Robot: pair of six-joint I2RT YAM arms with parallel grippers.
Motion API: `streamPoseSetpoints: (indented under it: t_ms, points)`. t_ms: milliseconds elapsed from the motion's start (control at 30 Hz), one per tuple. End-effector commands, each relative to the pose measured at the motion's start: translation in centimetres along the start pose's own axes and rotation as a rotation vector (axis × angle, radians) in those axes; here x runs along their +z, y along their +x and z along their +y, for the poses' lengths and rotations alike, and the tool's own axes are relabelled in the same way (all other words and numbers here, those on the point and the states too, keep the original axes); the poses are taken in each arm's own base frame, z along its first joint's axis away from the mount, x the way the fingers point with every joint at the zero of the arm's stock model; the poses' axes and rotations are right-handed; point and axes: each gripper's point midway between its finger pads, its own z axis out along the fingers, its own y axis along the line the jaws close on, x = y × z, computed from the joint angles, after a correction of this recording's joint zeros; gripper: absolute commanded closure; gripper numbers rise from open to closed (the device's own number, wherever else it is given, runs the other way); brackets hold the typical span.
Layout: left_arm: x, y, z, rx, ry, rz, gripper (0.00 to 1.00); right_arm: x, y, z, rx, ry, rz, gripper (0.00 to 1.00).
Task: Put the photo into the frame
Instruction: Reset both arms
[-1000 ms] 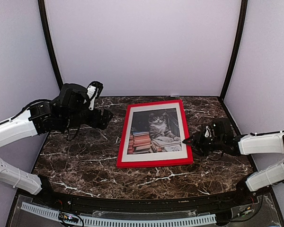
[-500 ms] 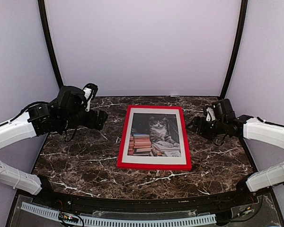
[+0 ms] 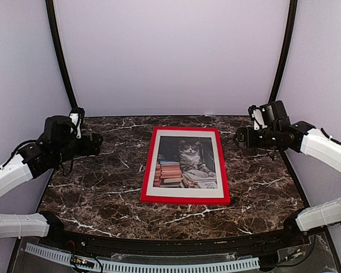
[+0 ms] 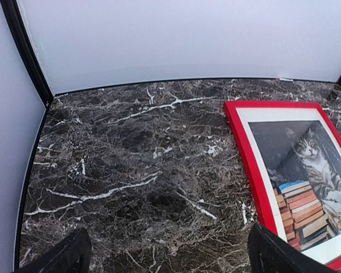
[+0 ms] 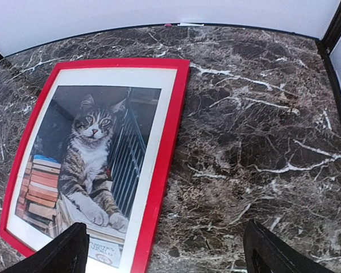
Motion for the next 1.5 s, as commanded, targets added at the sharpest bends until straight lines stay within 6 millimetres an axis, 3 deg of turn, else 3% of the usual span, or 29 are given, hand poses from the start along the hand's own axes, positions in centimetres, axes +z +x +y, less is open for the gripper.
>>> streamPoseSetpoints:
  t_ms: [0, 267, 567, 1467]
  points:
    - [-1.5, -2.7, 0.0, -0.056, 0.049, -0.134, 0.01, -1.8, -2.7, -1.1, -0.092, 0.077, -0.093, 0.04]
    - [-3.9, -4.0, 1.0, -0.055, 0.044, -0.235, 0.01, -3.8, -3.9, -2.2, -0.126, 0.133, -0.184, 0.02]
    - [-4.0, -3.2, 1.6, -0.06, 0.026, -0.253, 0.01, -6.0, -4.8, -2.5, -0.121, 0.128, -0.287, 0.01]
    - [-3.3, -2.8, 1.1, -0.053, 0.039, -0.231, 0.01, -5.9, -4.3, -2.8, -0.121, 0.144, -0.279, 0.01]
